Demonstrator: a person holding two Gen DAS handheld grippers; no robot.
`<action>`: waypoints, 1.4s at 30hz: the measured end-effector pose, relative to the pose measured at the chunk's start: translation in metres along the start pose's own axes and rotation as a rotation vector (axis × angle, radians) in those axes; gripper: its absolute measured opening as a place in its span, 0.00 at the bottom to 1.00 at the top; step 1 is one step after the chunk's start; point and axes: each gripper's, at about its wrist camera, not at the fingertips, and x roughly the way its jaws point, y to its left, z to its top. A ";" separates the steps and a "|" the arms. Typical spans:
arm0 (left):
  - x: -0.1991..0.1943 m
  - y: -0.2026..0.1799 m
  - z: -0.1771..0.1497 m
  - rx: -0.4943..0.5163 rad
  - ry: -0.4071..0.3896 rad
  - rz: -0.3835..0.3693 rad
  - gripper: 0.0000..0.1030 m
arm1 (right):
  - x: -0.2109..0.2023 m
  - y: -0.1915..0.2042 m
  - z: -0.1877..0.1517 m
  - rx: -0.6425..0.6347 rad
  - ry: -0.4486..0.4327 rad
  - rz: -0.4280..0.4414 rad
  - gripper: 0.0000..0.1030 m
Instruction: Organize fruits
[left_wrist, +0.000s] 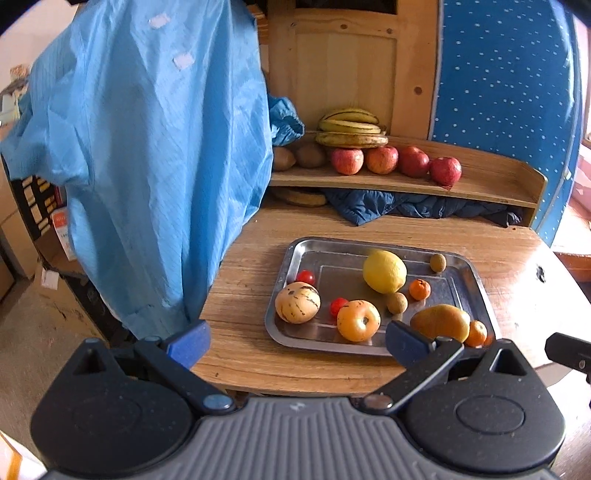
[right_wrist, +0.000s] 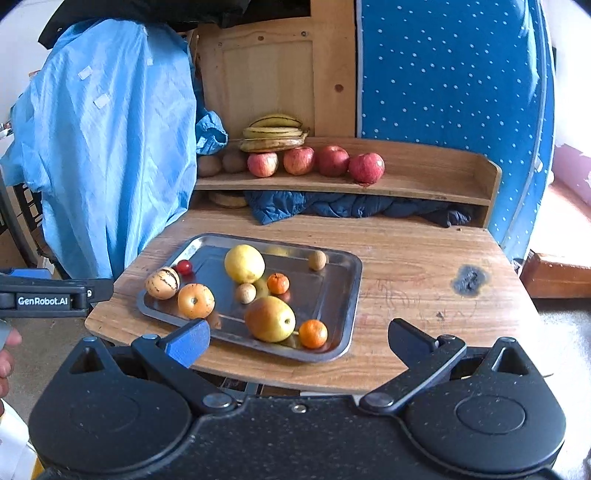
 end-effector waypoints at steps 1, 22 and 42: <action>-0.001 0.000 -0.001 0.011 -0.004 -0.004 1.00 | -0.001 0.001 -0.001 0.002 0.001 -0.011 0.99; -0.009 0.054 -0.022 0.090 -0.021 -0.122 1.00 | -0.017 0.066 -0.026 0.113 -0.054 -0.145 0.99; -0.012 0.063 -0.025 0.116 -0.024 -0.155 1.00 | -0.012 0.077 -0.033 0.109 -0.016 -0.172 0.99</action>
